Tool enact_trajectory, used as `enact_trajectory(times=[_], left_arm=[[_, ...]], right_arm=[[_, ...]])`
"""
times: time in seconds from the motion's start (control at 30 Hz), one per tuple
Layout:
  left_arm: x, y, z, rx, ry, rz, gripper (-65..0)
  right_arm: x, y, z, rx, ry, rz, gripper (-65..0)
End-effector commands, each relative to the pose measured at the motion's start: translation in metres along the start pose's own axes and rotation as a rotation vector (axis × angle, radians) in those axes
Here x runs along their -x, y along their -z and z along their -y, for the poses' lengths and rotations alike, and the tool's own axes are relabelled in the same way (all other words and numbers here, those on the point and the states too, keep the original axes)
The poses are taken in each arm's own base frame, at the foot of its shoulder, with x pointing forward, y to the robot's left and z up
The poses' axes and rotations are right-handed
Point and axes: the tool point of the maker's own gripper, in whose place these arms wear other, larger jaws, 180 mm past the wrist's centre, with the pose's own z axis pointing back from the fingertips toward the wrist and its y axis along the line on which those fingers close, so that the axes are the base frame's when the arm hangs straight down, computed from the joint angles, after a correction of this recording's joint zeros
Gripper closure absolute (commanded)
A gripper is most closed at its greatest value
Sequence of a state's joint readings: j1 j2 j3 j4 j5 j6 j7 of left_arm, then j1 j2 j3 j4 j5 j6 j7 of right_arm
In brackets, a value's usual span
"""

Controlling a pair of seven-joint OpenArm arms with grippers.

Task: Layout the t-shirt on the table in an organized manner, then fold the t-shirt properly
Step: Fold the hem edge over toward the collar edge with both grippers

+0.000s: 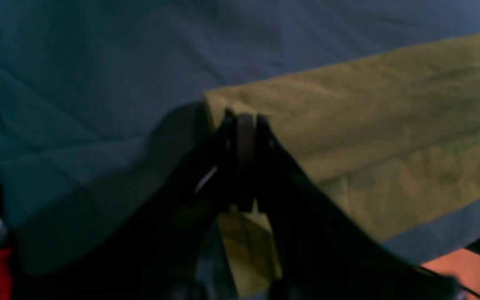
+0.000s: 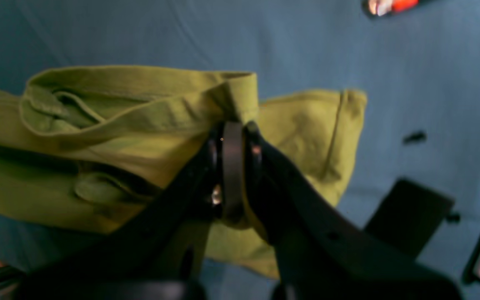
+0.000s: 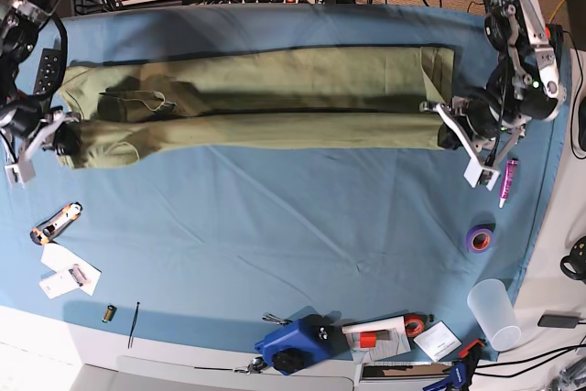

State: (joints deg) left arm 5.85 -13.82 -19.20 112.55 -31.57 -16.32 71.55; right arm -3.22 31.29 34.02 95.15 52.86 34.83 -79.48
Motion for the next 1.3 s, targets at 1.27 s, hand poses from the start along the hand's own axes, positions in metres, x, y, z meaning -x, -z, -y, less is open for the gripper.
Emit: enact_trajectory(times=[1.27], left_arm=[[0.056,-0.001,0.0,-0.018,-0.038,-0.042,0.0]], right_arm=[[0.067,0.008,0.014,0.164,0.045,-0.084,0.0]])
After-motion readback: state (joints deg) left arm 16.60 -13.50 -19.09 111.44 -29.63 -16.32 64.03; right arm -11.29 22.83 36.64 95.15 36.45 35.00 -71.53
